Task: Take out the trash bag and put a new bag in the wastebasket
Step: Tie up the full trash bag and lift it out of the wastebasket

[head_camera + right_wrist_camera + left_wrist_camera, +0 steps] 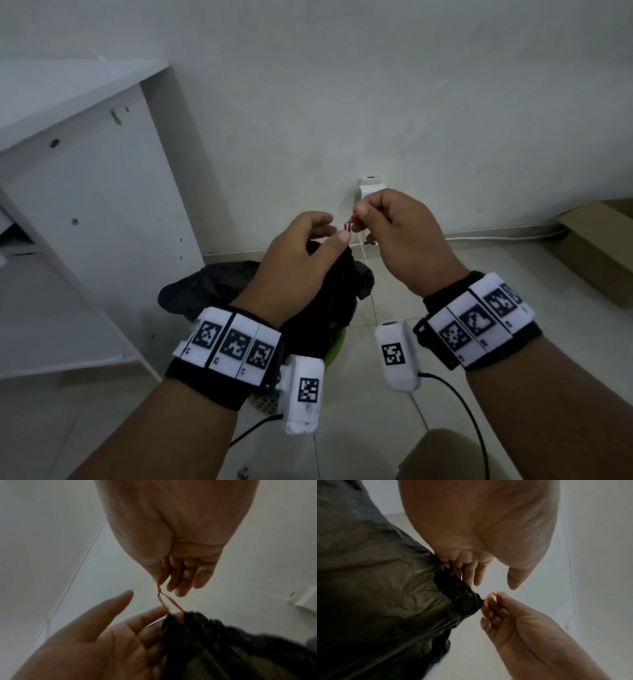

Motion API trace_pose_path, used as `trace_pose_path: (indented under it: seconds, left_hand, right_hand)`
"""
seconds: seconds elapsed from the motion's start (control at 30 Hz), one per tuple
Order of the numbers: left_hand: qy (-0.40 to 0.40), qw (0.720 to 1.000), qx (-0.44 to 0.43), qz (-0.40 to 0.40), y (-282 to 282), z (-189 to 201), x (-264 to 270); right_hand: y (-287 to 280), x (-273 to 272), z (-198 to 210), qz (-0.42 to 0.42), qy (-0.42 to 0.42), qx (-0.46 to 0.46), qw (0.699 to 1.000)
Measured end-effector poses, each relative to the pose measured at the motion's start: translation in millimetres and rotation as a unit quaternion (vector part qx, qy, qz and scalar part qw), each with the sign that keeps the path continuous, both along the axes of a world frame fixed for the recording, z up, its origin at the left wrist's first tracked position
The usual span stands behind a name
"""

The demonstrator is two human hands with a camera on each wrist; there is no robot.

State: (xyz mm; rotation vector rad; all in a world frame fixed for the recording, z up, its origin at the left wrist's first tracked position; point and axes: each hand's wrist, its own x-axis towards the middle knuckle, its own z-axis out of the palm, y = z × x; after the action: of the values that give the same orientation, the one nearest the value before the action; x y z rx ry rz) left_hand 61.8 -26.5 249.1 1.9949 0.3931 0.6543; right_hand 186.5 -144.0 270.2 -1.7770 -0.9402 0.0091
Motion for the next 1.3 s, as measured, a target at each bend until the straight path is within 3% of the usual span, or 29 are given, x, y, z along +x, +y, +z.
trace_pose_path:
  seconds: [0.13, 0.23, 0.3, 0.4, 0.47, 0.53, 0.6, 0.77, 0.93, 1.17, 1.23, 1.3]
  left_hand:
    - [-0.032, 0.967, -0.240, -0.079, -18, -6, 6]
    - [-0.041, 0.984, -0.149, -0.086, -14, -20, 5]
    - [-0.027, 0.994, -0.052, -0.089, -3, -31, 3]
    - [0.032, 0.985, 0.116, -0.122, 16, -47, -5]
    - [0.048, 0.959, 0.251, -0.126, 28, -56, -11]
    - [0.066, 0.928, 0.344, -0.123, 37, -62, -17]
    - [0.081, 0.905, 0.401, -0.121, 45, -74, -24]
    - [0.114, 0.854, 0.505, -0.043, 57, -120, -45]
    - [0.108, 0.847, 0.520, -0.006, 62, -152, -58]
    - [0.131, 0.847, 0.515, 0.007, 59, -166, -64]
    - [0.145, 0.855, 0.499, 0.008, 55, -169, -62]
    - [0.148, 0.862, 0.484, 0.014, 48, -170, -58]
  right_hand:
    - [10, -13, -6, 0.015, 0.167, 0.152, 0.974]
    - [13, -19, -4, 0.101, 0.366, 0.284, 0.880]
    - [12, -18, -7, 0.113, 0.402, 0.286, 0.862]
    - [8, -13, -22, 0.096, 0.329, 0.191, 0.920]
    - [5, -14, -36, 0.074, 0.195, 0.079, 0.975]
    - [1, -16, -51, 0.069, 0.029, -0.059, 0.995]
    - [-5, -20, -65, 0.097, -0.059, -0.161, 0.980]
    - [-13, -23, -93, 0.155, -0.155, -0.299, 0.929]
    - [-13, -22, -113, 0.160, -0.230, -0.409, 0.868]
    - [-17, -21, -120, 0.184, -0.340, -0.504, 0.773]
    - [-16, -18, -120, 0.184, -0.352, -0.506, 0.766]
    - [-14, -14, -121, 0.173, -0.341, -0.499, 0.778]
